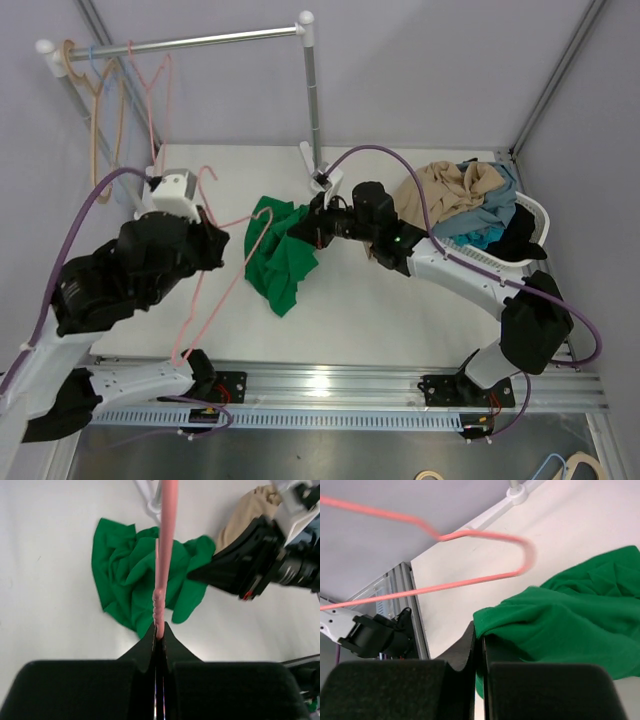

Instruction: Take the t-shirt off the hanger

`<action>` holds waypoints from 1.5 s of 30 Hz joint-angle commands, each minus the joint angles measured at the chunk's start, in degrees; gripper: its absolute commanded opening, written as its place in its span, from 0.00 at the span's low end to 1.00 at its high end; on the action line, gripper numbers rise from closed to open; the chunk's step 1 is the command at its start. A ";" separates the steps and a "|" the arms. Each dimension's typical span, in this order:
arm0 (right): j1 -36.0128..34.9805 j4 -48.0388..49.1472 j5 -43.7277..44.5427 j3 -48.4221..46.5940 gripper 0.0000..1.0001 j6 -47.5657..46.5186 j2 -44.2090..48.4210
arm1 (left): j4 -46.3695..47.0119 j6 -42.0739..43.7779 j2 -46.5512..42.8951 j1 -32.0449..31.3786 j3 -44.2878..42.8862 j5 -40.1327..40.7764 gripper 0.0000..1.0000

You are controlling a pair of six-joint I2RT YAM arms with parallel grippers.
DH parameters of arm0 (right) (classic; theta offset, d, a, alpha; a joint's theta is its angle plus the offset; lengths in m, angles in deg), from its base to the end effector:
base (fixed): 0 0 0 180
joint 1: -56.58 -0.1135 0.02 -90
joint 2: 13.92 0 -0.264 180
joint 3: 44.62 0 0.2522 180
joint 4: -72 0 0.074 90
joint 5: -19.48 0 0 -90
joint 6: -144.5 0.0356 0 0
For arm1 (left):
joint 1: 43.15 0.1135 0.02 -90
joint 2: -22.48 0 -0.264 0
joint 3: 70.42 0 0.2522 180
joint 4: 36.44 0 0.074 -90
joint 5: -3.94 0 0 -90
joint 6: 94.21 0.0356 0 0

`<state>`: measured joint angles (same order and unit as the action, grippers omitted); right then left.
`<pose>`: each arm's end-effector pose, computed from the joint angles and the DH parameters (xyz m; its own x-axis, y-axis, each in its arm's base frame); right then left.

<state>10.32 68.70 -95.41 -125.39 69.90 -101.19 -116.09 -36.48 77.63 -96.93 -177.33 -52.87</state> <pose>0.2400 0.2724 0.3306 -0.3636 -0.0316 -0.9310 -0.8770 0.3484 0.3307 0.0848 -0.0829 0.4797 -0.4415 -0.1533 -0.8840 0.1816 0.9496 -0.2554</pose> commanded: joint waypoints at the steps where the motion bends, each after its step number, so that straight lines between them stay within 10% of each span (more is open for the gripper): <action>1: 1.34 -0.26 0.18 -1.81 0.00 -0.19 -0.98 | -6.97 -4.12 -5.66 -0.54 2.61 2.20 0.01; 6: 6.60 -2.63 6.06 -5.05 0.00 -0.10 5.86 | -1.45 0.17 -11.03 -0.45 5.43 11.01 0.01; 15: 21.37 -16.70 42.00 -33.17 0.00 -7.74 9.66 | 6.03 4.41 -8.23 -0.36 5.16 12.78 0.01; 28: 33.07 -11.85 46.24 -53.30 0.00 -11.62 1.31 | 12.62 8.89 -7.70 5.52 5.69 11.20 0.01; 45: 44.85 -15.54 46.94 -6.21 0.00 6.22 20.82 | 20.54 11.79 11.80 31.45 -9.77 -17.37 0.01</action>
<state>52.90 54.71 -49.18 -134.31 69.22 -82.96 -98.26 -25.99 86.46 -68.23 -182.57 -61.27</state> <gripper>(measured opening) 0.019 0.012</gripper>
